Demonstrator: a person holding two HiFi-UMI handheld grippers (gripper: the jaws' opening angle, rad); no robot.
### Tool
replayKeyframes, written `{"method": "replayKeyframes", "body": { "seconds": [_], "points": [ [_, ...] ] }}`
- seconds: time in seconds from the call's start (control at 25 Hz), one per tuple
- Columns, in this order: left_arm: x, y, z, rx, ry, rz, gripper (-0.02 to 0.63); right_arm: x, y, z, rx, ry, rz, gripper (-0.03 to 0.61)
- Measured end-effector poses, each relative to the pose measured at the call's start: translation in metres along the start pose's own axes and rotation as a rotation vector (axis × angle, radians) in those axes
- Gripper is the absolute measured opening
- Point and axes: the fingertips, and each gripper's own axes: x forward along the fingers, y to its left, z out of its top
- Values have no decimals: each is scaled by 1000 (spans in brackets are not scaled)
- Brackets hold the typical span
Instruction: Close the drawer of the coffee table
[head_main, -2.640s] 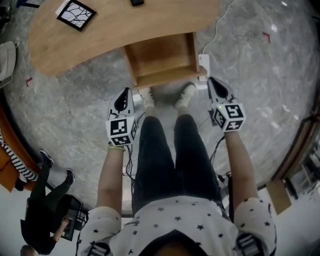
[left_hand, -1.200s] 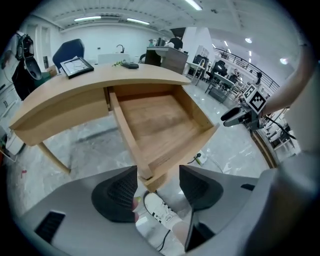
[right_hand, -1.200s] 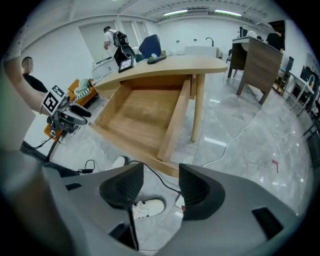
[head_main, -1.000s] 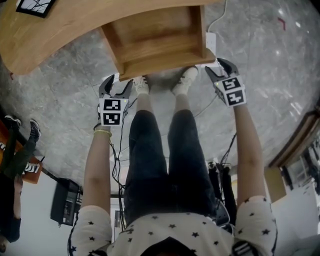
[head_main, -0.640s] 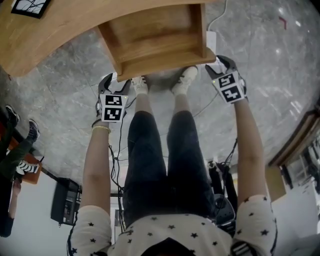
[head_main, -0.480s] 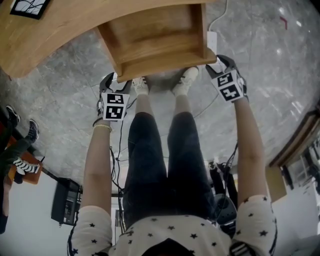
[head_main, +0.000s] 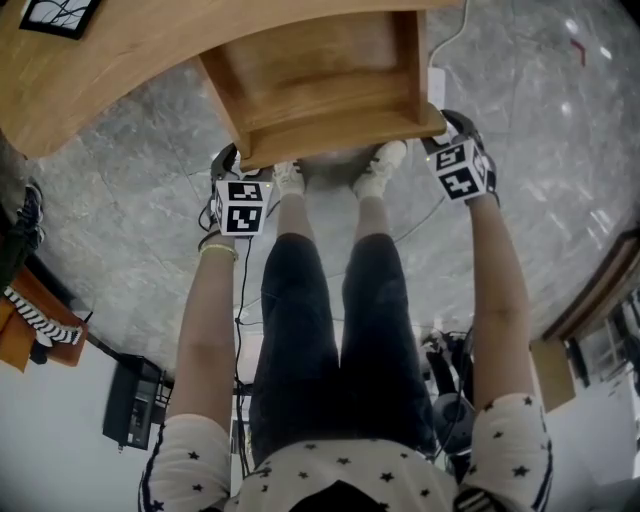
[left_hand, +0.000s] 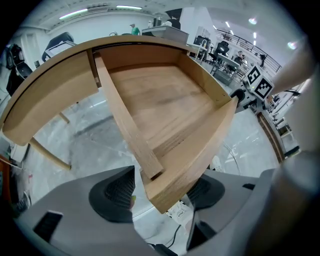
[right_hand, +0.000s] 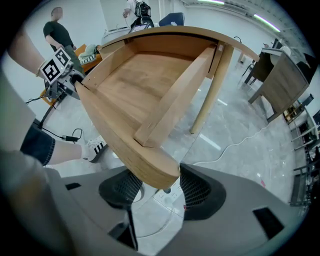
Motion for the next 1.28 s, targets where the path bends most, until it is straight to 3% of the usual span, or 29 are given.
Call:
{"method": "replayKeyframes", "body": {
  "seconds": [0.44, 1.28],
  "points": [
    [13, 0, 2, 16, 18, 15, 287, 16, -3, 12, -73, 13, -41, 222],
    [0, 1, 3, -38, 43, 51, 245, 7, -5, 11, -73, 52, -53, 209]
  ]
}}
